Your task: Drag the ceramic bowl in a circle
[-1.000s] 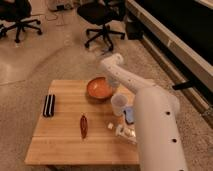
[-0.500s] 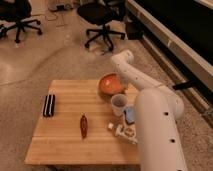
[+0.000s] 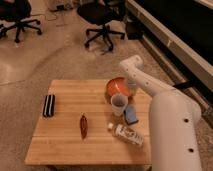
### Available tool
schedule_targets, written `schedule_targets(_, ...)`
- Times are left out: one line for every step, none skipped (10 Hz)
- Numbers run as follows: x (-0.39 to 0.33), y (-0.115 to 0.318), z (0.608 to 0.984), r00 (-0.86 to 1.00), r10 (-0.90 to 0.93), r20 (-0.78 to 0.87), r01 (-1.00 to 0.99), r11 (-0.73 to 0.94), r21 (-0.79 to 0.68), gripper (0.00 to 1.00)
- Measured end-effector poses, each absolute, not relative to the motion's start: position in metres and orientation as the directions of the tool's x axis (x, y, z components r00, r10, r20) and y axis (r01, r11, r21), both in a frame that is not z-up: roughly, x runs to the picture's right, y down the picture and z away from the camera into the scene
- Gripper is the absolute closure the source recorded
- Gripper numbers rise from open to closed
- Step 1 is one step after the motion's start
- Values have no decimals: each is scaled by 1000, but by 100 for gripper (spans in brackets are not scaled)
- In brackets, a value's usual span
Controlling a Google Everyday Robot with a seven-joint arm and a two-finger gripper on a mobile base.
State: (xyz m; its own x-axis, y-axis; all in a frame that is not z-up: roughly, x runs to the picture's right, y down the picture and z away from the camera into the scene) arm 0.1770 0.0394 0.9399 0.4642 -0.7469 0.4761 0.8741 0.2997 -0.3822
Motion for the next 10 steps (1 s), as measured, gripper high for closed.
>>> schedule_targets(167,46,930,448,-744,495,886,298,-355,100)
schedule_targets(151,52,917,420,-745,519,904,293,-312,100)
schedule_targets(137,56,907,392,-747,537,918,281,-279,100)
schedule_targets(126,58,901,368,-752,547,929,271,-252,100)
schedule_targets(105,62,895,324,-760,563,946,249,-208,100)
schedule_targets(87,66,892,290,-765,575,957,231,-176,100)
schedule_targets(73,68,890,265,-767,584,964,218,-152,100)
schedule_targets(54,69,890,236,-770,592,971,205,-122,100)
schedule_targets(31,68,889,205,-773,600,978,192,-87,100)
schedule_targets(9,65,890,180,-777,603,981,183,-58,100)
